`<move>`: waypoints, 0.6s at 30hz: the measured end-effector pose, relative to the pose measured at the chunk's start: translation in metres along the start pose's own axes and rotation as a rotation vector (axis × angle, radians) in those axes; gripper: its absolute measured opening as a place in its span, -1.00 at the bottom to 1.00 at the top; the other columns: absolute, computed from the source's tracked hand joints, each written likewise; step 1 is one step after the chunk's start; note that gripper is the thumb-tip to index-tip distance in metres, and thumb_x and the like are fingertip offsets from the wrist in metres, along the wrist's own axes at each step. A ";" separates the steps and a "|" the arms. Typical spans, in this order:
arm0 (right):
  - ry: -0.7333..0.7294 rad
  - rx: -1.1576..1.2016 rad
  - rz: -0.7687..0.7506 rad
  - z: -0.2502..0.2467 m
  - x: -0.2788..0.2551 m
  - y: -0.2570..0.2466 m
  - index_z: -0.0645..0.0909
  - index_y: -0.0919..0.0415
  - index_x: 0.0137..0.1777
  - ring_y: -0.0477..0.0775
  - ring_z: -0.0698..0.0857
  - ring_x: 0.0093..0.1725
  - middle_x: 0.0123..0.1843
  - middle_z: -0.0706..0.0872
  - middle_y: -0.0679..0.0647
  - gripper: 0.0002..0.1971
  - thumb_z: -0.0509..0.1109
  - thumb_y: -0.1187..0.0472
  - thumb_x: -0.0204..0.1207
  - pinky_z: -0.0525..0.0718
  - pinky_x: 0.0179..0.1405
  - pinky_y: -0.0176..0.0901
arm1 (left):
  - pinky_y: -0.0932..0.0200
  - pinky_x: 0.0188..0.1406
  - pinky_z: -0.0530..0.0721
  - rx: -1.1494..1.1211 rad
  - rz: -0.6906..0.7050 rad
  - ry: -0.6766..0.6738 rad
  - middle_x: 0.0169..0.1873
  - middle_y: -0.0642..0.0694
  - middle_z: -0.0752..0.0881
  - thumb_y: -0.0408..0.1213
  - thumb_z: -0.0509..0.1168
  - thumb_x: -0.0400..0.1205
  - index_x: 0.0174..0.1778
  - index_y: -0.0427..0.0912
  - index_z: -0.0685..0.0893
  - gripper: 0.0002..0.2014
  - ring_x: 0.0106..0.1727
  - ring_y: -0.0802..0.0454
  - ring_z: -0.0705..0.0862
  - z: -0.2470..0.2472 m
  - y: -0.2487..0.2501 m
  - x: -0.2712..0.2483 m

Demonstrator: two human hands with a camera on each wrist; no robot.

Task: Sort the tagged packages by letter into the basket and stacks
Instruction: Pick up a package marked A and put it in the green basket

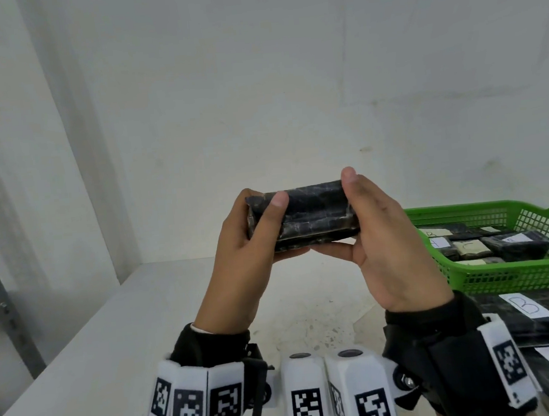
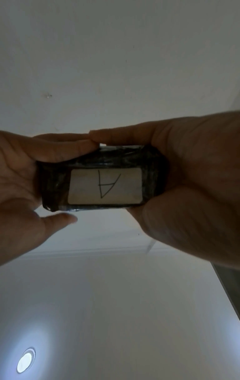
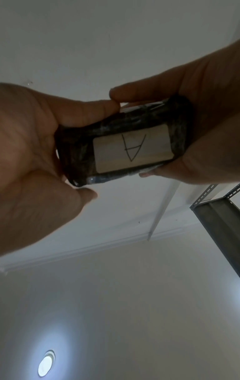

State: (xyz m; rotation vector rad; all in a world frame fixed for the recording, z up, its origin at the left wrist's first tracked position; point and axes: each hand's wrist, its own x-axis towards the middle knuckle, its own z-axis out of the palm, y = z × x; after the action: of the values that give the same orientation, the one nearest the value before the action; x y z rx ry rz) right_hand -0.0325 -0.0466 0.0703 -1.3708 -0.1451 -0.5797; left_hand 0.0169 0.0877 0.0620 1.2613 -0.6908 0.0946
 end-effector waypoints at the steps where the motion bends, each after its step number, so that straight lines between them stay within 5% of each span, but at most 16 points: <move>1: -0.011 0.005 0.023 0.000 0.000 -0.001 0.64 0.22 0.11 -0.01 0.81 0.08 0.02 0.83 0.06 -0.53 0.16 -0.19 0.64 0.82 -0.01 0.01 | 0.01 -0.07 0.82 0.003 0.004 0.002 0.04 -0.21 0.80 -0.14 0.24 0.69 0.06 -0.46 0.50 -0.64 0.06 -0.08 0.82 0.000 0.000 0.000; 5: 0.027 -0.012 -0.024 0.000 -0.001 0.000 0.59 0.23 -0.09 -0.04 0.83 -0.07 -0.15 0.81 0.04 -0.68 0.26 -0.04 0.65 0.81 -0.16 -0.09 | 0.04 -0.08 0.82 0.011 -0.022 -0.004 0.03 -0.25 0.79 -0.12 0.27 0.68 -0.01 -0.33 0.56 -0.72 0.06 -0.11 0.82 0.000 0.002 -0.002; 9: 0.048 -0.027 -0.056 -0.001 -0.001 0.000 0.58 0.26 -0.10 -0.04 0.83 -0.12 -0.18 0.80 0.06 -0.72 0.27 0.03 0.66 0.79 -0.25 -0.15 | 0.10 -0.09 0.81 -0.022 -0.093 -0.027 0.03 -0.21 0.81 0.08 0.37 0.60 0.09 -0.36 0.60 -0.51 0.04 -0.06 0.82 0.002 0.007 -0.003; 15: -0.007 0.011 0.021 0.002 -0.003 -0.004 0.62 0.28 0.02 -0.02 0.84 -0.04 -0.09 0.82 0.10 -0.52 0.36 -0.17 0.42 0.81 -0.16 -0.13 | 0.10 -0.31 0.80 -0.004 0.002 -0.006 -0.10 -0.17 0.81 -0.09 0.28 0.61 0.01 -0.44 0.53 -0.61 -0.09 -0.04 0.84 0.003 0.006 -0.005; 18: 0.016 -0.042 -0.050 0.003 -0.005 -0.004 0.55 0.34 -0.07 -0.03 0.83 -0.11 -0.16 0.78 0.12 -0.61 0.44 -0.03 0.44 0.78 -0.23 -0.21 | 0.10 -0.24 0.80 -0.047 -0.020 -0.044 -0.14 -0.12 0.82 -0.05 0.30 0.53 -0.03 -0.32 0.57 -0.64 -0.06 -0.05 0.84 0.000 0.009 -0.005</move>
State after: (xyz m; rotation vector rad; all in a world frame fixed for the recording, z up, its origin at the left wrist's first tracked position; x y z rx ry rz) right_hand -0.0382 -0.0428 0.0717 -1.4058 -0.1553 -0.6381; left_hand 0.0085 0.0921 0.0669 1.2279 -0.7145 0.0336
